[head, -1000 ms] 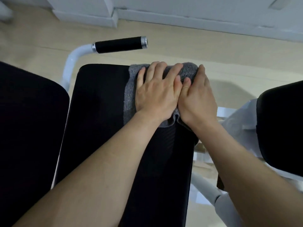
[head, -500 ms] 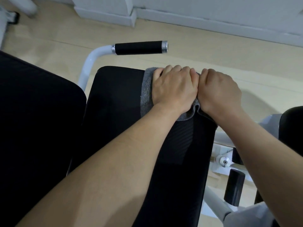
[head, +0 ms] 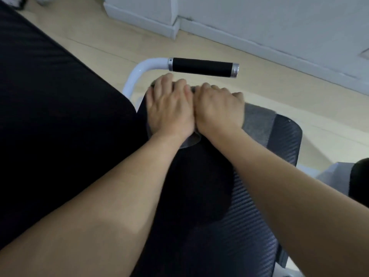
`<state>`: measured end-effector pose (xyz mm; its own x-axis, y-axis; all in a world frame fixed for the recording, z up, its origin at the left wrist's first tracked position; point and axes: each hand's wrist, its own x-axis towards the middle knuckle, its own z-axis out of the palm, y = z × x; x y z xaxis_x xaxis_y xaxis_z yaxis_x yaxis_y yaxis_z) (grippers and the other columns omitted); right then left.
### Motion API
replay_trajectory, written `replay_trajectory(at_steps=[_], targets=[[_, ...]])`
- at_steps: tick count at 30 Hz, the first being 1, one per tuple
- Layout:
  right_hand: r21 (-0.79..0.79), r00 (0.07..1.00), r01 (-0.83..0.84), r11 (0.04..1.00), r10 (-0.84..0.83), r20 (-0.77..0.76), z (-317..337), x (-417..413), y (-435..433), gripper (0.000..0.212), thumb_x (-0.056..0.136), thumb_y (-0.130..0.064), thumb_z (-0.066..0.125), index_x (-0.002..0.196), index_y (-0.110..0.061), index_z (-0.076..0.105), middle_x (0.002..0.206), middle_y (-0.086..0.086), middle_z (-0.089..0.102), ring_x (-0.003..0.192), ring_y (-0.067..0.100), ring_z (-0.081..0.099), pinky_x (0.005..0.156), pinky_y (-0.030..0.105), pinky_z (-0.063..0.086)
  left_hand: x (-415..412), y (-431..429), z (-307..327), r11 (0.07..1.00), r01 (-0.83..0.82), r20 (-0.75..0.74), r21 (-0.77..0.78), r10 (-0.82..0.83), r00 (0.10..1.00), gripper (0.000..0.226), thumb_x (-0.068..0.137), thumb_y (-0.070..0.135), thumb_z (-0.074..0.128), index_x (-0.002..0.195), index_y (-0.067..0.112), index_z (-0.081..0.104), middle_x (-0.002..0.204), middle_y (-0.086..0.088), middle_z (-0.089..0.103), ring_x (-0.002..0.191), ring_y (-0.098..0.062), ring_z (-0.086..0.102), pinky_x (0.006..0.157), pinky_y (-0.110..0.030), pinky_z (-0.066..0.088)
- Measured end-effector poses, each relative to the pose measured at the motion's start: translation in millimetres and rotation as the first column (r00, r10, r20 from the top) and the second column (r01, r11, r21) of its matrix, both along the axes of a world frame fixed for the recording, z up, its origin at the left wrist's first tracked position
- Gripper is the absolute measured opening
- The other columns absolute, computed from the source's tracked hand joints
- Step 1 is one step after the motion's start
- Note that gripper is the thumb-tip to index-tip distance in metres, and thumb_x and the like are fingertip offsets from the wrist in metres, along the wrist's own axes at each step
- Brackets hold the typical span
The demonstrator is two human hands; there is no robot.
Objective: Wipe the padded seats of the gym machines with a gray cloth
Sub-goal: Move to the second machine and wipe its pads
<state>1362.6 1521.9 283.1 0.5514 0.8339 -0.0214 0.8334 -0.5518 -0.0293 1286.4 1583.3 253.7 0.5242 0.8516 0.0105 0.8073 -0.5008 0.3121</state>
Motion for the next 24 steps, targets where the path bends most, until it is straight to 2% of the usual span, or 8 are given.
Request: replay_trajectory(at_steps=[4,6,8,10,12,14,16,24], targets=[[0.003,0.985,-0.156,0.988,0.155,-0.079,-3.4,-10.1,32.0,0.038,0.096,-0.036,0.026,0.105,-0.015,0.057,0.103,0.004,0.066,0.095,0.030,0.063,0.071,0.037,0.029,-13.9,25.2,-6.1,0.984,-0.173,-0.040,-0.053,0.171,0.985,0.037,0.101,0.032,0.024,0.114,0.017,0.055,0.128,-0.008,0.052,0.124,-0.025,0.042,0.106,-0.042,0.026],[0.007,0.981,-0.171,0.985,0.171,-0.095,-3.4,-10.0,33.3,0.039,0.097,-0.035,0.026,0.111,-0.015,0.056,0.110,0.005,0.065,0.103,0.031,0.059,0.078,0.039,0.035,-14.1,30.0,-5.2,0.984,-0.176,-0.064,-0.037,0.174,0.983,0.039,0.101,0.030,0.024,0.119,0.012,0.053,0.135,-0.010,0.049,0.128,-0.026,0.039,0.108,-0.042,0.024],[0.015,0.982,-0.144,0.989,0.145,-0.118,-4.1,-8.8,21.9,0.041,0.098,-0.035,0.024,0.117,-0.015,0.054,0.117,0.007,0.062,0.111,0.031,0.053,0.088,0.043,0.035,-15.8,23.1,-1.3,0.994,-0.107,-0.130,0.002,0.106,0.986,0.043,0.101,0.031,0.025,0.132,0.007,0.043,0.152,-0.010,0.031,0.141,-0.023,0.025,0.115,-0.043,0.017],[0.032,0.982,-0.118,0.993,0.121,-0.144,-3.5,-8.4,4.7,0.044,0.099,-0.037,0.022,0.126,-0.015,0.049,0.131,0.010,0.054,0.122,0.031,0.045,0.096,0.046,0.030,-20.6,9.4,4.6,1.000,-0.003,-0.203,0.011,0.005,0.979,0.052,0.101,0.031,0.025,0.146,0.006,0.022,0.160,-0.008,0.007,0.147,-0.020,0.006,0.118,-0.043,0.005],[0.012,0.978,-0.126,0.992,0.126,-0.168,-0.3,-8.4,-16.8,0.051,0.099,-0.039,0.018,0.142,-0.016,0.033,0.150,0.011,0.035,0.139,0.030,0.028,0.109,0.049,0.018,-26.3,-9.2,11.1,0.999,0.050,-0.227,-0.007,-0.050,0.973,0.055,0.101,0.028,0.020,0.151,0.009,0.007,0.161,-0.005,-0.002,0.148,-0.017,-0.003,0.119,-0.042,-0.002],[-0.015,0.971,-0.157,0.988,0.151,-0.186,2.8,-7.6,-40.6,0.056,0.099,-0.040,0.014,0.150,-0.019,0.016,0.159,0.008,0.015,0.146,0.027,0.009,0.116,0.049,0.004,-29.1,-31.4,15.4,0.997,0.072,-0.217,-0.028,-0.076,0.973,0.055,0.100,0.027,0.016,0.151,0.011,0.002,0.161,-0.003,-0.002,0.147,-0.015,-0.005,0.119,-0.042,-0.003],[-0.021,0.969,-0.174,0.984,0.168,-0.181,5.6,-8.7,-64.9,0.057,0.098,-0.040,0.010,0.152,-0.020,0.009,0.161,0.005,0.005,0.147,0.024,0.000,0.117,0.047,-0.002,-31.5,-55.5,18.4,0.996,0.076,-0.191,-0.050,-0.084,0.978,0.055,0.101,0.028,0.015,0.152,0.012,0.001,0.161,-0.003,-0.001,0.147,-0.014,-0.004,0.119,-0.043,-0.002],[-0.051,0.973,-0.152,0.987,0.141,-0.181,18.0,-37.9,-158.4,0.060,0.098,-0.042,0.007,0.152,-0.017,0.003,0.161,0.006,-0.003,0.147,0.021,-0.007,0.117,0.046,-0.005,-62.2,-154.9,25.6,0.991,0.095,-0.080,-0.099,-0.103,0.991,0.056,0.100,0.032,0.014,0.152,0.014,0.005,0.161,-0.001,0.002,0.147,-0.012,-0.002,0.120,-0.041,0.002]])
